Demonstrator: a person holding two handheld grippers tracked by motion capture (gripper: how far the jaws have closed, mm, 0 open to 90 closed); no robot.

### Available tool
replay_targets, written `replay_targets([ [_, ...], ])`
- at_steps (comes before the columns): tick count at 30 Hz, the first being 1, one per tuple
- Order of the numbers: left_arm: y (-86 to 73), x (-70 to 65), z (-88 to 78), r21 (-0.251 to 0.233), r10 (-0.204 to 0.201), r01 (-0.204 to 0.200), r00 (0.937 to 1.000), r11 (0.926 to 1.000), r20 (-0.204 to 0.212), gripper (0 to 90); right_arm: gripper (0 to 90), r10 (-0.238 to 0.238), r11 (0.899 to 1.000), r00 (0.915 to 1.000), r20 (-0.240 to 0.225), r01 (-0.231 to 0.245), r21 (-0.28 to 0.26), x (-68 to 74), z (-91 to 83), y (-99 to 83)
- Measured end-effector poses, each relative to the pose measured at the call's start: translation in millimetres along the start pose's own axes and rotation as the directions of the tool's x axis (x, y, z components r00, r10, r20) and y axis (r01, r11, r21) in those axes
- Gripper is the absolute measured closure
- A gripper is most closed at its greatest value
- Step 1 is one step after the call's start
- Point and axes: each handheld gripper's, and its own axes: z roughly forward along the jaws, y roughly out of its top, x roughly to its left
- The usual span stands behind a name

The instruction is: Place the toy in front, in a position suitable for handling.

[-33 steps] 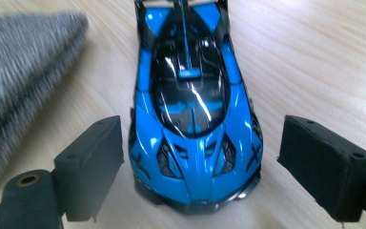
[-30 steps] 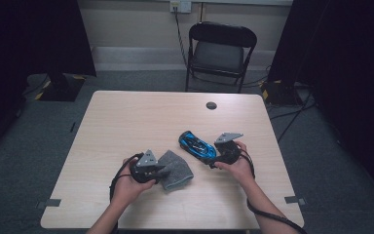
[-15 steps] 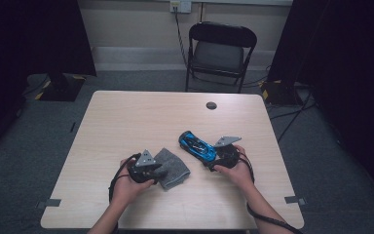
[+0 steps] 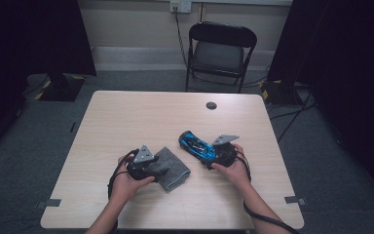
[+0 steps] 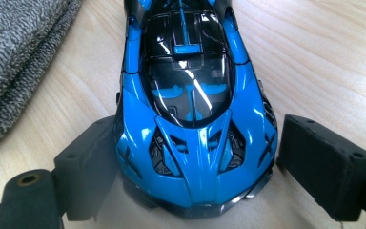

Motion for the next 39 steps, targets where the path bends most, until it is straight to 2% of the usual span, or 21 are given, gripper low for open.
replay_targets([
  [4, -1.4, -2.6, 5.2, 0.011, 0.003, -0.003, 1.0000, 0.9999, 0.000, 32.1, 24.0, -0.010, 1.000, 0.9999, -0.013, 0.009, -0.014, 1.1, -1.5, -0.8],
  [10, -2.3, -1.8, 10.4, 0.004, -0.023, 0.023, 0.9996, 0.9997, -0.018, 22.9, 24.7, -0.010, 1.000, 0.9999, -0.006, 0.010, -0.018, 2.8, -2.4, -1.6],
  [16, -9.4, -3.3, 22.2, 0.063, -0.005, 0.006, 0.9998, 0.9980, -0.020, 19.0, 24.6, -0.004, 1.000, 1.0000, -0.001, 0.004, -0.018, 3.3, -2.5, -1.8],
  [18, -10.1, -5.3, 25.0, 0.078, 0.020, -0.019, 0.9997, 0.9968, -0.015, 22.2, 24.6, -0.003, 1.000, 1.0000, 0.000, 0.003, -0.019, 3.5, -2.5, -1.8],
  [19, -10.3, -5.9, 24.7, 0.073, 0.019, -0.018, 0.9998, 0.9971, -0.008, 27.1, 24.7, -0.003, 1.000, 1.0000, 0.001, 0.003, -0.019, 3.6, -2.5, -1.9],
  [20, -10.3, -5.9, 24.7, 0.073, 0.019, -0.018, 0.9998, 0.9971, -0.008, 37.5, 24.7, -0.003, 1.000, 1.0000, 0.001, 0.003, -0.019, 3.6, -2.5, -1.9],
  [21, -10.6, -6.9, 23.0, 0.060, 0.006, -0.006, 1.0000, 0.9982, 0.007, 37.5, 24.7, -0.003, 1.000, 1.0000, 0.003, 0.004, -0.020, 3.8, -2.5, -2.0],
  [22, -9.8, -8.0, 21.9, 0.064, -0.014, 0.013, 0.9999, 0.9979, 0.005, 59.6, 24.7, -0.004, 1.000, 1.0000, 0.003, 0.004, -0.020, 3.8, -2.5, -2.0],
  [24, -7.4, -9.8, 22.0, 0.078, -0.053, 0.052, 0.9984, 0.9956, 0.019, 67.9, 24.7, -0.004, 1.000, 1.0000, 0.003, 0.004, -0.020, 3.8, -2.5, -2.0],
  [25, -6.4, -8.5, 21.4, 0.084, -0.051, 0.050, 0.9986, 0.9952, 0.015, 69.4, 24.7, -0.003, 1.000, 1.0000, 0.003, 0.003, -0.020, 3.8, -2.5, -2.0],
  [26, -6.2, -8.3, 21.4, 0.085, -0.074, 0.072, 0.9970, 0.9938, 0.023, 70.5, 24.7, -0.003, 1.000, 1.0000, 0.003, 0.004, -0.020, 3.8, -2.5, -2.0],
  [27, -4.9, -6.4, 20.0, 0.083, -0.134, 0.130, 0.9903, 0.9880, 0.037, 70.9, 24.7, -0.003, 1.000, 1.0000, 0.003, 0.003, -0.020, 3.8, -2.5, -2.0],
  [28, -4.9, -6.4, 20.0, 0.083, -0.134, 0.130, 0.9903, 0.9880, 0.037, 71.2, 24.7, -0.003, 1.000, 1.0000, 0.003, 0.003, -0.020, 3.8, -2.5, -2.0],
  [29, -1.5, -4.7, 16.8, 0.079, -0.160, 0.156, 0.9861, 0.9846, 0.044, 71.2, 24.7, -0.003, 1.000, 1.0000, 0.004, 0.003, -0.020, 3.9, -2.5, -2.0],
  [32, 8.9, -4.2, 12.1, 0.032, -0.157, 0.157, 0.9874, 0.9872, 0.019, 71.4, 24.7, -0.002, 1.000, 1.0000, 0.006, 0.002, -0.020, 4.1, -2.6, -2.0],
  [33, 18.9, -5.3, 11.3, -0.019, -0.172, 0.172, 0.9850, 0.9849, 0.017, 71.4, 24.7, -0.002, 1.000, 1.0000, 0.006, 0.002, -0.020, 4.1, -2.6, -2.0],
  [34, 18.9, -5.3, 11.3, -0.019, -0.172, 0.172, 0.9850, 0.9849, 0.017, 71.3, 24.7, -0.002, 1.000, 1.0000, 0.006, 0.002, -0.020, 4.1, -2.6, -2.0],
  [35, 32.2, -7.1, 14.8, -0.054, -0.136, 0.136, 0.9907, 0.9893, -0.003, 71.1, 24.7, -0.002, 1.000, 1.0000, 0.006, 0.002, -0.020, 4.2, -2.6, -2.0],
  [36, 32.2, -7.1, 14.8, -0.054, -0.136, 0.136, 0.9907, 0.9893, -0.003, 71.0, 24.7, -0.002, 1.000, 1.0000, 0.006, 0.002, -0.020, 4.2, -2.6, -2.0],
  [39, 51.9, -10.9, 28.5, -0.065, -0.118, 0.116, 0.9927, 0.9911, -0.027, 70.8, 24.7, -0.002, 1.000, 1.0000, 0.006, 0.002, -0.020, 4.1, -2.6, -2.0],
])
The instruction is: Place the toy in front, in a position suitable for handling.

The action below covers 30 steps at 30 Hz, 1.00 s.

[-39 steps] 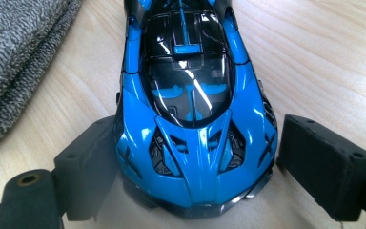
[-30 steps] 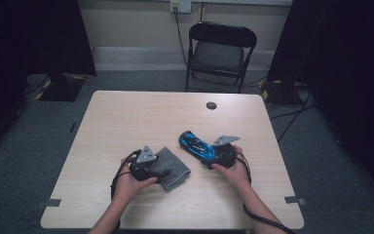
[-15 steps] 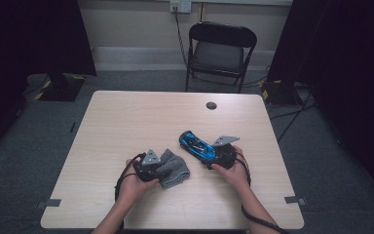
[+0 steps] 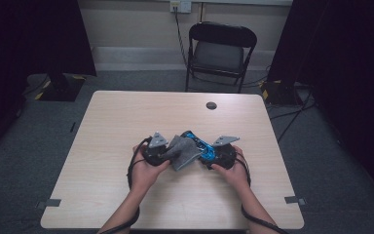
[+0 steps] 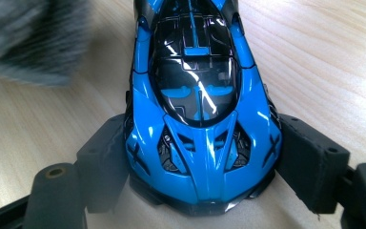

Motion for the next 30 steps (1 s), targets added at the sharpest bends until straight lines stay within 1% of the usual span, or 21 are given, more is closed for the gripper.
replay_targets([
  [1, 5.6, -2.7, 6.0, -0.007, 0.006, -0.006, 1.0000, 1.0000, -0.007, 70.8, 24.7, 0.000, 1.000, 1.0000, 0.000, 0.000, 0.000, 0.0, 0.0, 0.0],
  [2, 16.1, -6.7, 18.1, -0.014, 0.008, -0.008, 1.0000, 0.9999, 0.001, 70.7, 24.7, 0.001, 1.000, 1.0000, -0.001, -0.001, 0.000, 0.0, 0.0, 0.0],
  [3, 16.1, -6.7, 18.1, -0.014, 0.008, -0.008, 1.0000, 0.9999, 0.001, 70.6, 24.7, 0.001, 1.000, 1.0000, -0.001, -0.001, 0.000, 0.0, 0.0, 0.0],
  [4, 24.8, -11.6, 30.8, -0.001, 0.010, -0.010, 0.9999, 1.0000, 0.011, 70.5, 24.7, 0.001, 1.000, 1.0000, -0.001, -0.001, 0.000, 0.0, 0.0, 0.0],
  [5, 24.8, -11.6, 30.8, -0.001, 0.010, -0.010, 0.9999, 1.0000, 0.011, 70.4, 24.7, 0.001, 1.000, 1.0000, -0.001, -0.001, 0.000, -0.1, 0.0, 0.0],
  [6, 28.3, -13.7, 37.0, -0.001, 0.027, -0.027, 0.9996, 0.9996, 0.007, 70.4, 24.7, 0.001, 1.000, 1.0000, -0.001, -0.001, 0.000, -0.1, 0.0, 0.0],
  [7, 34.2, -18.0, 48.4, 0.023, 0.048, -0.048, 0.9988, 0.9986, 0.008, 70.3, 24.7, 0.000, 1.000, 1.0000, -0.001, 0.000, 0.000, 0.0, 0.0, 0.0],
  [8, 35.9, -20.4, 53.7, 0.035, 0.067, -0.067, 0.9978, 0.9971, -0.001, 70.2, 24.7, 0.000, 1.000, 1.0000, -0.001, 0.000, 0.000, 0.0, 0.0, 0.0],
  [9, 35.9, -20.4, 53.7, 0.035, 0.067, -0.067, 0.9978, 0.9971, -0.001, 70.0, 24.7, 0.000, 1.000, 1.0000, -0.001, 0.000, 0.000, 0.0, 0.0, 0.0],
  [10, 37.2, -22.7, 59.8, 0.055, 0.088, -0.087, 0.9962, 0.9946, 0.001, 70.0, 24.7, 0.000, 1.000, 1.0000, -0.001, 0.000, 0.000, -0.1, 0.0, 0.0],
  [12, 37.8, -26.6, 67.5, 0.074, 0.094, -0.095, 0.9955, 0.9927, 0.010, 69.9, 24.7, 0.000, 1.000, 1.0000, -0.001, 0.000, 0.000, -0.1, 0.0, 0.0],
  [14, 37.6, -27.6, 69.6, 0.083, 0.096, -0.097, 0.9953, 0.9918, 0.013, 69.9, 24.7, 0.000, 1.000, 1.0000, -0.001, 0.000, 0.000, -0.1, 0.0, 0.0],
  [15, 37.4, -28.0, 70.3, 0.084, 0.105, -0.105, 0.9944, 0.9908, 0.009, 69.9, 24.7, 0.000, 1.000, 1.0000, -0.001, 0.000, 0.000, -0.1, 0.0, 0.0],
  [17, 36.8, -28.2, 71.4, 0.090, 0.108, -0.109, 0.9941, 0.9900, 0.010, 69.8, 24.7, 0.000, 1.000, 1.0000, -0.001, 0.000, 0.000, -0.1, 0.0, 0.0],
  [18, 36.2, -28.3, 71.9, 0.096, 0.117, -0.117, 0.9931, 0.9885, 0.006, 69.7, 24.7, 0.000, 1.000, 1.0000, -0.001, 0.000, 0.000, -0.1, 0.0, 0.0],
  [19, 36.2, -28.3, 71.9, 0.096, 0.117, -0.117, 0.9931, 0.9885, 0.006, 69.7, 24.7, 0.001, 1.000, 1.0000, -0.001, -0.001, 0.000, -0.1, 0.0, 0.0],
  [22, 34.6, -28.3, 73.6, 0.108, 0.132, -0.131, 0.9913, 0.9854, 0.001, 69.6, 24.7, 0.000, 1.000, 1.0000, -0.001, 0.000, 0.000, -0.1, 0.0, 0.0],
  [25, 34.1, -28.8, 74.3, 0.111, 0.134, -0.134, 0.9909, 0.9848, 0.002, 69.7, 24.7, 0.000, 1.000, 1.0000, -0.001, 0.000, 0.000, -0.1, 0.0, 0.0],
  [27, 33.3, -29.0, 75.0, 0.116, 0.145, -0.144, 0.9895, 0.9828, 0.000, 69.7, 24.7, 0.000, 1.000, 1.0000, -0.001, 0.000, 0.000, 0.0, 0.0, 0.0],
  [30, 32.9, -28.6, 75.3, 0.117, 0.141, -0.140, 0.9900, 0.9832, 0.002, 69.6, 24.7, 0.000, 1.000, 1.0000, -0.001, 0.000, 0.000, -0.1, 0.0, 0.0],
])
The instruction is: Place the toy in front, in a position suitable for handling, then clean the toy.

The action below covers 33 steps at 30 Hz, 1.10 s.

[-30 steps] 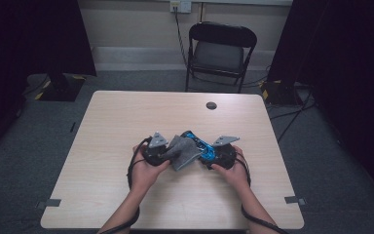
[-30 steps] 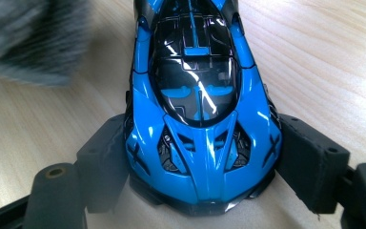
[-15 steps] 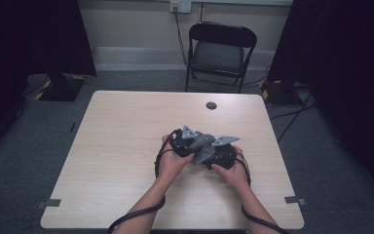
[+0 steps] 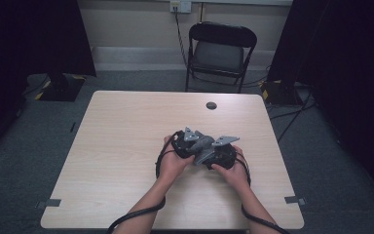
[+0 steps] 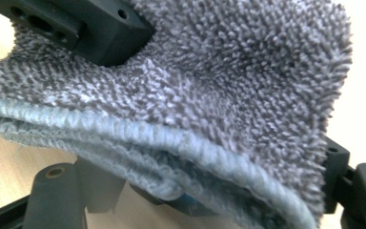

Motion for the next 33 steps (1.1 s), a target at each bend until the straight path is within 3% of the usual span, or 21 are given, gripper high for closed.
replay_targets([
  [21, -0.6, 3.0, 0.0, 0.007, 0.016, -0.016, 0.9996, 0.9998, -0.022, 69.7, 24.9, -0.002, 1.000, 1.0000, 0.001, 0.002, -0.001, 0.2, -0.1, 0.0],
  [33, -2.0, 19.5, -4.1, 0.032, 0.026, -0.023, 0.9967, 0.9992, -0.077, 69.8, 24.9, -0.002, 1.000, 1.0000, 0.001, 0.002, 0.000, 0.2, -0.1, 0.0],
])
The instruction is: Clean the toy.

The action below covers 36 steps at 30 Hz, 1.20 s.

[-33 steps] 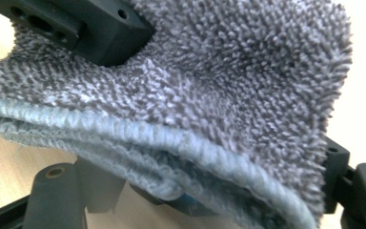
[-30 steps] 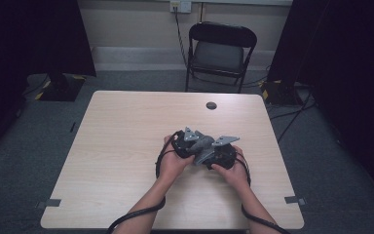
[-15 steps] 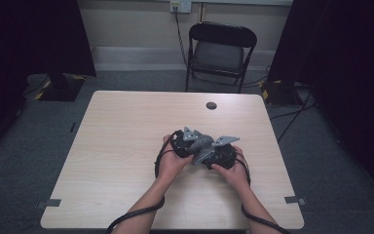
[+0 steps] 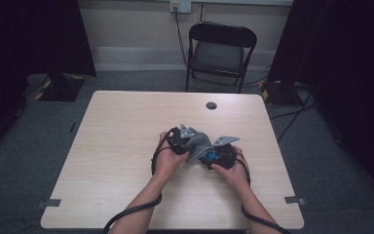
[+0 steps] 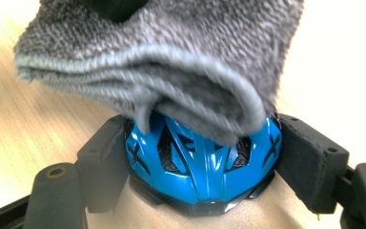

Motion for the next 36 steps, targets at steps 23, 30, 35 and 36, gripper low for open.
replay_targets([
  [23, -8.7, 36.8, -8.6, 0.018, -0.059, 0.061, 0.9933, 0.9980, -0.100, 69.9, 24.9, 0.000, 1.000, 1.0000, 0.000, 0.000, 0.000, 0.0, 0.0, 0.0],
  [30, -14.3, 44.0, -11.0, 0.007, -0.088, 0.089, 0.9909, 0.9960, -0.102, 70.0, 24.9, 0.000, 1.000, 1.0000, 0.000, 0.000, 0.000, 0.0, 0.0, 0.0],
  [35, -18.9, 51.2, -12.4, 0.010, -0.107, 0.109, 0.9872, 0.9940, -0.118, 70.0, 24.9, 0.000, 1.000, 1.0000, 0.000, 0.000, 0.000, 0.0, 0.0, 0.0],
  [36, -20.2, 52.7, -12.6, 0.006, -0.110, 0.111, 0.9863, 0.9937, -0.123, 70.0, 24.9, 0.000, 1.000, 1.0000, 0.000, 0.000, 0.000, 0.0, 0.0, 0.0],
])
